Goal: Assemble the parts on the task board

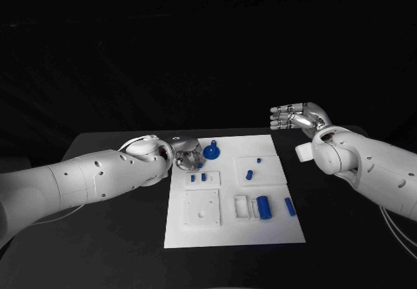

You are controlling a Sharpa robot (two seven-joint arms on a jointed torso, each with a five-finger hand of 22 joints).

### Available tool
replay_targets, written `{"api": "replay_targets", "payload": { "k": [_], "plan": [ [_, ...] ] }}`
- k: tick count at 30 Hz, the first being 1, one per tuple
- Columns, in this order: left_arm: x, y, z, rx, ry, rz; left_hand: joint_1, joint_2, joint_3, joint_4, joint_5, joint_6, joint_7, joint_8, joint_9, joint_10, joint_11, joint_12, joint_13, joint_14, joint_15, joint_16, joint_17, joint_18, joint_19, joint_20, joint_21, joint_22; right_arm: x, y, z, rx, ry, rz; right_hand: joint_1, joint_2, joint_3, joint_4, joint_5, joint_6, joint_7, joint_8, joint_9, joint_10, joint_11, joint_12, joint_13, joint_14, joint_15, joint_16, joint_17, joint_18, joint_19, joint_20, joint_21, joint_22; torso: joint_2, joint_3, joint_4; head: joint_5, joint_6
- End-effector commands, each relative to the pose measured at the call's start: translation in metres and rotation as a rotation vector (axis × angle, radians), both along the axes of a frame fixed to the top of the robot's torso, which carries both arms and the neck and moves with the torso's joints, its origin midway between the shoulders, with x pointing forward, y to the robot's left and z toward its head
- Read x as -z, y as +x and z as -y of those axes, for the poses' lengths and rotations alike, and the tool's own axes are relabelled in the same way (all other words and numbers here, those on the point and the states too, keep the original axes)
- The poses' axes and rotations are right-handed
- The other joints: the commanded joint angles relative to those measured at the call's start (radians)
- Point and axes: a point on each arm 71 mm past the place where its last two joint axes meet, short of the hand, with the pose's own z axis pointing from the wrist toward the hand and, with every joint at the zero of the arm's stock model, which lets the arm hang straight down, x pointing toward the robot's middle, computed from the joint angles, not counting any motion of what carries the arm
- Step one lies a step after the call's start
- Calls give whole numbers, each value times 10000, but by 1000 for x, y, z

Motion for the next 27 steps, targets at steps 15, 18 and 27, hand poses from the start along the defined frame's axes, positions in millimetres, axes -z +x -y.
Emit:
{"api": "replay_targets", "payload": {
  "k": [15, 18, 27],
  "plan": [
    [-3, 3, -19, -334, -50, 318, 210, -221, -315, -32, -38, -348, -20, 50, -7, -466, 125, -47, -1, -90, 120, -49, -18, 89, 9, 50, -105, 181, 0, -5, 0, -856, -1984, 353, 391, -316, -2023, -373, -43, 496, -168, 48, 39, 328, -224, -54, -3, 1531, -595, 545, 804, 159, 1435, -597, 901, 402, -7, 5, -6, -83, 125],
    [-3, 5, -28, -557, -78, 310, 263, -211, -318, -63, -1, -351, 13, 51, -7, -507, 139, -48, -2, -152, 114, -79, -27, 86, -19, 44, -125, 187, 2, -8, 0, -1145, -2768, 443, 572, -232, -2439, -535, -125, 812, -304, 47, 50, 931, -487, -30, 19, 2470, -1003, 1200, 1726, 91, 2269, -1055, 1788, 914, -11, 3, -7, -229, 205],
    [-24, 17, -59, -2221, -3014, 565, 222, 45, 194, -40, -33, 411, 324, 56, 8, 605, -95, -45, -4, -974, -76, -2094, -840, -203, -976, -105, -735, 97, 10, -16, -6, -1854, -6188, 885, 610, -129, -2135, -765, -262, 1172, -490, 28, 85, 1643, -835, -47, 65, 2202, -1458, 4844, 6494, -31, 2634, -1612, 4517, 3052, -15, 4, -14, -463, 367]
  ]
}}
